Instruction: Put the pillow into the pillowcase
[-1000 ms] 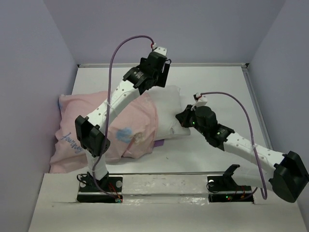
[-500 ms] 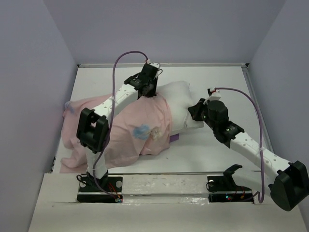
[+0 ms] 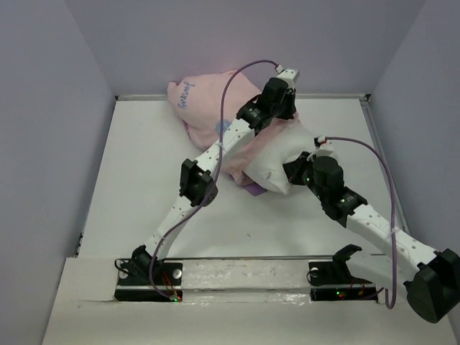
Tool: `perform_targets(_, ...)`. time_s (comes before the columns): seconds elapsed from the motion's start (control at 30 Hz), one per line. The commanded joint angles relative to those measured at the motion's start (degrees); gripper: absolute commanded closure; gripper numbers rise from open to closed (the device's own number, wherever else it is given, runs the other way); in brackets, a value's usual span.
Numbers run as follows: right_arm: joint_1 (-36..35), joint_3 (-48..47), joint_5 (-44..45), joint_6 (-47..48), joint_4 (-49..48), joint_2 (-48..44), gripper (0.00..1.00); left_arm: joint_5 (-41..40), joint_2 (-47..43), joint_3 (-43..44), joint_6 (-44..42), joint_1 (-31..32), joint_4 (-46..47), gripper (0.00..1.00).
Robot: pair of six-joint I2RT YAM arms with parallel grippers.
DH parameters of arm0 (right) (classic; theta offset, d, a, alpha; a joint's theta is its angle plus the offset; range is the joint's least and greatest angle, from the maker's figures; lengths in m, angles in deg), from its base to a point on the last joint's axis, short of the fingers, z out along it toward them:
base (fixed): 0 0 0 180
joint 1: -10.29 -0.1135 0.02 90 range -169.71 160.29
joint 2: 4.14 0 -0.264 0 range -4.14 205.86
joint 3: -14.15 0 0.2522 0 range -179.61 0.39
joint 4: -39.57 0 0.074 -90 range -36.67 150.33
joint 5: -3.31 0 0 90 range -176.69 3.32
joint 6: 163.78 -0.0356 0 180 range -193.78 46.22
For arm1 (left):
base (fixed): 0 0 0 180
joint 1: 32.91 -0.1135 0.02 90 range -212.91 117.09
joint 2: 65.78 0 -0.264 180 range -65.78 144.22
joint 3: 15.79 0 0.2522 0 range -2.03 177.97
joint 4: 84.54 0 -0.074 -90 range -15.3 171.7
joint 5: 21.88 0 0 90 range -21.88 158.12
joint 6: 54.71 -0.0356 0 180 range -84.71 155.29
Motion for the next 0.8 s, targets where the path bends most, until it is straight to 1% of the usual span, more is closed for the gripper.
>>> perform_targets(0.0,-0.31,0.7,2.24,-2.83,-5.31,2.3,1.0,-3.81,-9.96,6.35,-5.38,2.12,-3.02,0.45)
perform_targets(0.03,-0.31,0.62,1.54,-2.92,-6.36,3.61,1.0,-7.57,-11.05,7.74,-7.15,3.08,-4.86,0.24)
perform_targets(0.07,-0.31,0.44,-0.38,-3.01,-6.98,4.23,1.0,-11.09,-11.58,10.98,-8.91,5.09,-7.93,0.08)
perform_targets(0.1,-0.31,0.09,-1.44,-2.75,-7.25,4.76,0.96,-16.35,-15.93,10.14,-11.8,6.07,-8.48,0.01)
perform_targets(0.13,-0.31,-0.26,-2.24,-2.23,-7.25,5.29,0.95,-18.75,-17.37,11.0,-13.05,7.04,-9.97,0.01)
perform_targets(0.17,-0.83,-1.4,-3.29,-1.7,-6.99,5.73,0.89,-23.73,-19.39,11.36,-14.19,8.96,-12.5,0.01)
perform_targets(0.2,-0.83,-2.1,-4.0,-0.74,-6.47,5.73,0.85,-26.13,-22.8,11.28,-14.99,9.76,-14.18,0.01)
perform_targets(0.27,-0.83,-3.77,-5.92,-0.03,-4.27,5.12,0.75,-30.0,-25.9,10.67,-16.05,11.43,-19.79,0.01)
perform_targets(0.3,-0.83,-5.43,-6.55,0.5,-3.13,4.42,0.65,-34.29,-30.35,7.96,-15.7,13.09,-20.61,0.02)
perform_targets(0.33,-0.83,-6.32,-8.2,0.68,-2.6,4.15,0.6,-37.29,-32.57,3.58,-15.0,13.98,-22.27,0.03)
perform_targets(0.37,-0.83,-7.2,-8.22,0.94,-2.16,4.15,0.6,-37.32,-33.98,3.54,-14.12,14.95,-22.29,0.03)
perform_targets(0.43,-0.83,-9.75,-9.19,1.47,-1.02,4.59,0.58,-45.19,-37.85,-0.57,-12.02,18.46,-26.4,0.07)
perform_targets(0.47,-0.83,-10.54,-11.62,1.73,-0.75,4.76,0.57,-49.93,-39.26,-4.16,-10.18,19.95,-28.85,0.07)
perform_targets(0.5,-0.83,-11.07,-12.26,2.08,-0.49,4.85,0.56,-59.11,-40.92,-6.2,-9.2,21.53,-29.92,0.08)
perform_targets(0.53,-0.83,-12.03,-12.79,2.61,0.21,5.03,0.55,-62.07,-44.85,-7.87,-7.97,23.03,-31.24,0.09)
perform_targets(0.57,-0.83,-12.39,-14.44,2.87,0.57,5.12,0.55,-64.1,-46.98,-11.45,-6.14,25.65,-33.51,0.1)
perform_targets(0.6,-0.83,-13.09,-15.59,3.66,1.27,5.29,0.53,-66.82,-52.75,-15.23,-1.33,28.12,-34.23,0.11)
perform_targets(0.63,-0.83,-13.1,-16.56,3.76,1.88,5.29,0.52,-68.59,-56.98,-21.36,1.41,28.14,-33.54,0.11)
perform_targets(0.67,-0.83,-13.44,-18.49,3.84,2.15,5.47,0.5,-69.04,-61.81,-41.61,3.27,30.92,-24.49,0.11)
perform_targets(0.7,-0.83,-13.36,-19.55,3.93,2.15,5.38,0.49,-66.35,-67.6,-53.99,3.55,31.47,-17.09,0.11)
perform_targets(0.73,-0.83,-13.36,-20.34,4.02,2.24,5.29,0.48,-64.15,-78.62,-65.6,4.07,31.48,-8.49,0.11)
perform_targets(0.77,-0.83,-13.19,-20.96,3.93,2.24,5.47,0.48,-61.25,-83.08,-84.34,5.82,31.05,3.61,0.11)
